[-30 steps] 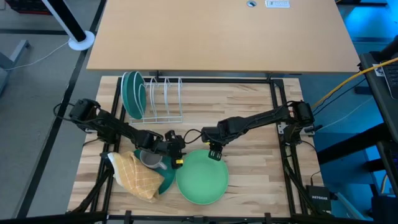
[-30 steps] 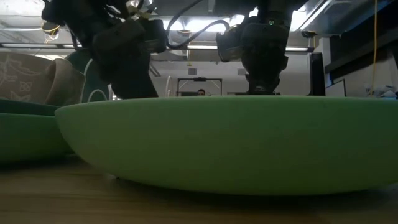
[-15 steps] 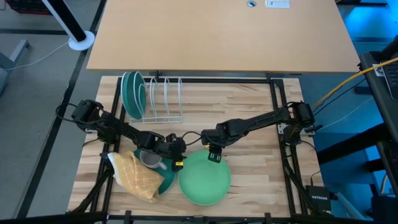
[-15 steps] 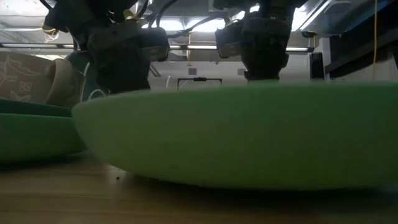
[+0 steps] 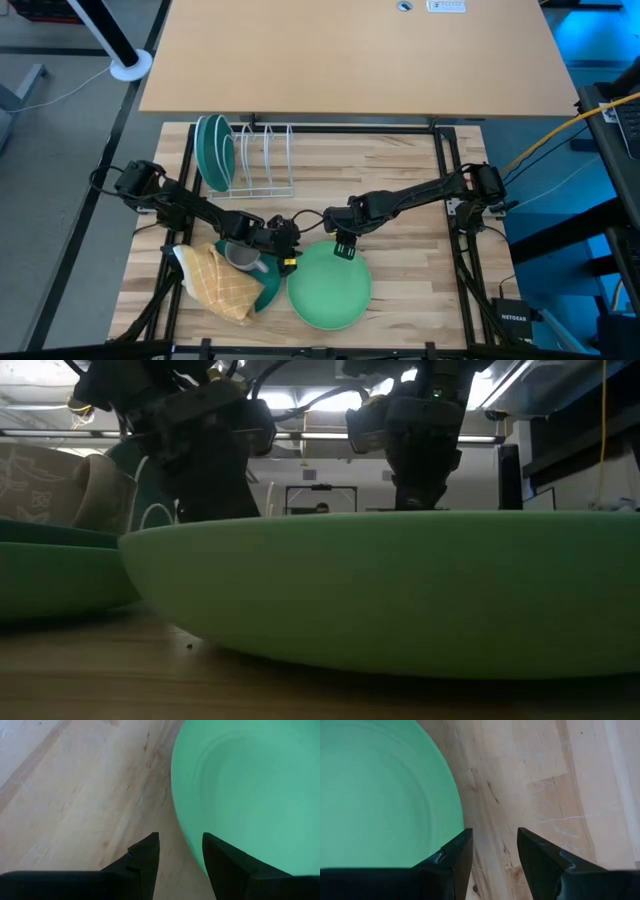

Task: Sort dishes
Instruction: Put the right light green plate into the dish rack

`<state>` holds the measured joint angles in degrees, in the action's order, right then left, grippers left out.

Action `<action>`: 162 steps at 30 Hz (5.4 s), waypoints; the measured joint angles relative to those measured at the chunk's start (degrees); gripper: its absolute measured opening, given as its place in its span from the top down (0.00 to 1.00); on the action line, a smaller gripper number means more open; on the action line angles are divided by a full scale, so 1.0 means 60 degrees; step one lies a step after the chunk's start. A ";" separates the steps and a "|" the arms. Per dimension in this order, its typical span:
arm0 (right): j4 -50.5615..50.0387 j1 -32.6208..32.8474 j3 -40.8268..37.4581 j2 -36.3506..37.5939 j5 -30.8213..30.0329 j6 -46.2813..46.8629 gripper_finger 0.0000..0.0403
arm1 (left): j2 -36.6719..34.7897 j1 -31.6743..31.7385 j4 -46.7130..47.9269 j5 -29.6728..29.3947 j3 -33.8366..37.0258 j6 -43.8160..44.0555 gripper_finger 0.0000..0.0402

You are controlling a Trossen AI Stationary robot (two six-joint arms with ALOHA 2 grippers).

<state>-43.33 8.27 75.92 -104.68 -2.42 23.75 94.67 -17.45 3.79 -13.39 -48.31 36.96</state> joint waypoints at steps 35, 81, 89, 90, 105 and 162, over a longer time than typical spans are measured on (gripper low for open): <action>0.0006 0.0004 0.0004 0.0000 0.0007 -0.0004 0.61 | 0.0788 -0.0208 -0.0714 0.0426 0.0000 0.0603 0.65; -0.7189 0.0004 0.7641 0.0004 -0.6439 -0.2497 0.61 | -0.3970 0.1187 0.1144 -0.2485 -0.0004 -0.1777 1.00; -0.5545 -0.0009 0.9138 0.0888 -0.9033 -0.3742 0.61 | -0.6653 0.1176 0.2358 -0.5567 -0.0026 -0.2440 1.00; -0.5111 -0.0037 0.9029 0.1101 -0.9077 -0.3833 0.61 | -0.6887 0.1176 0.2369 -0.6026 -0.0028 -0.2652 1.00; -0.2467 -0.1816 0.8940 0.1023 -0.3349 -0.4972 0.61 | -0.8575 0.1174 0.1942 -1.2771 -0.0036 -0.6365 1.00; 0.6517 -0.6765 0.8943 -0.4249 0.3831 -0.7521 0.61 | -0.8433 0.3600 -0.2813 -1.2761 -0.0036 -1.2632 1.00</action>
<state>-4.23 -32.32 129.58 -130.18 20.57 -21.38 44.07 4.15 -13.09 -89.95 -48.53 -38.83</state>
